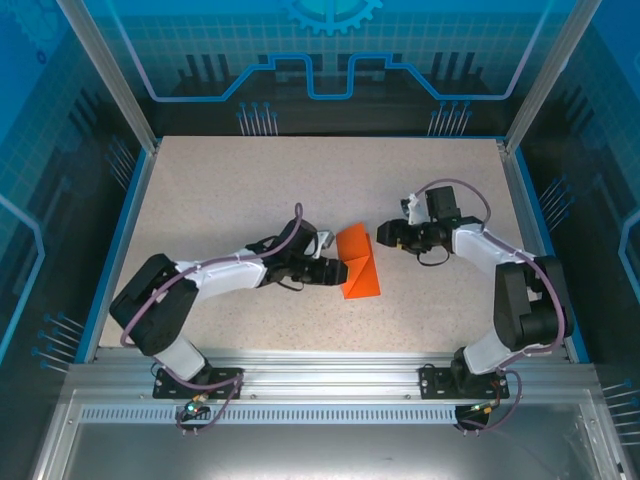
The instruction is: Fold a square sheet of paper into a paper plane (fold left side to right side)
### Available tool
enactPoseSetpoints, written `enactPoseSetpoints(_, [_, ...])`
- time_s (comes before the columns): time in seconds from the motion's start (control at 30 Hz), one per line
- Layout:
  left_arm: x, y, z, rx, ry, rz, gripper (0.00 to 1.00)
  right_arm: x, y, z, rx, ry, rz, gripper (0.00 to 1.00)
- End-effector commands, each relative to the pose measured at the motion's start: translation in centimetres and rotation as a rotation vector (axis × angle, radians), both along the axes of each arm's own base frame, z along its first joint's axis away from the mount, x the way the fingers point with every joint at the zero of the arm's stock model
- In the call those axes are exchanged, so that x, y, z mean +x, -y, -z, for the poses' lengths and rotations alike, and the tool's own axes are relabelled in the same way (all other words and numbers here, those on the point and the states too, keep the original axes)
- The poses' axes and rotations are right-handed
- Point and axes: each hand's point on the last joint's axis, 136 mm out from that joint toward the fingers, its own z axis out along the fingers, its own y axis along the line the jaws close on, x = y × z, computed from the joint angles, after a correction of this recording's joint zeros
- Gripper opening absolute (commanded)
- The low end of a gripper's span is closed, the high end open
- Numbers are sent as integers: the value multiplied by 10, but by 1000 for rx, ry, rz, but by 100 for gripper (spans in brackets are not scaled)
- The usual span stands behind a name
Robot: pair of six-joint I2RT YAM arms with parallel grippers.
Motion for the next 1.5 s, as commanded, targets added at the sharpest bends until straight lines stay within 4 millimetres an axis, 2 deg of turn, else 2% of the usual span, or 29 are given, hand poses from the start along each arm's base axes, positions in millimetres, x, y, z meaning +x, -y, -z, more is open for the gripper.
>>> enactPoseSetpoints(0.0, [24, 2, 3, 2, 10, -52, 67, -21, -9, 2, 96, -11, -72, 65])
enactPoseSetpoints(0.13, [32, -2, 7, 16, 21, -92, 67, -29, -25, 5, 154, -22, -125, 66])
enactPoseSetpoints(0.33, [31, -12, 10, 47, 37, -121, 68, -30, -50, 20, 177, -77, -168, 65])
enactPoseSetpoints(0.5, [32, -19, 4, 62, 64, -146, 68, -31, -71, 33, 176, -117, -193, 58])
enactPoseSetpoints(0.57, [33, -21, -1, 60, 80, -155, 68, -34, -79, 36, 179, -130, -209, 51])
enactPoseSetpoints(0.67, [34, -25, -11, 55, 108, -171, 69, -32, -83, 37, 181, -129, -204, 29])
enactPoseSetpoints(0.73, [35, -28, -21, 45, 135, -185, 69, -28, -81, 33, 173, -110, -190, 12])
enactPoseSetpoints(0.8, [36, -30, -36, 29, 160, -197, 70, -21, -78, 21, 180, -72, -181, 3])
enactPoseSetpoints(0.9, [36, -31, -68, -11, 212, -207, 73, -8, -72, -17, 230, 40, -174, 0])
enactPoseSetpoints(1.03, [37, -32, -122, -85, 312, -215, 80, 3, -55, -89, 317, 238, -181, 0])
enactPoseSetpoints(1.1, [36, -33, -150, -123, 369, -217, 86, 11, -46, -135, 355, 358, -182, 1])
enactPoseSetpoints(1.2, [34, -34, -194, -180, 455, -203, 97, 7, -35, -193, 412, 504, -197, 2])
enactPoseSetpoints(1.3, [29, -29, -236, -252, 534, -155, 98, -6, -35, -243, 463, 605, -254, 3])
enactPoseSetpoints(1.47, [16, -15, -288, -398, 625, -40, 99, -30, -40, -300, 530, 696, -351, 3])
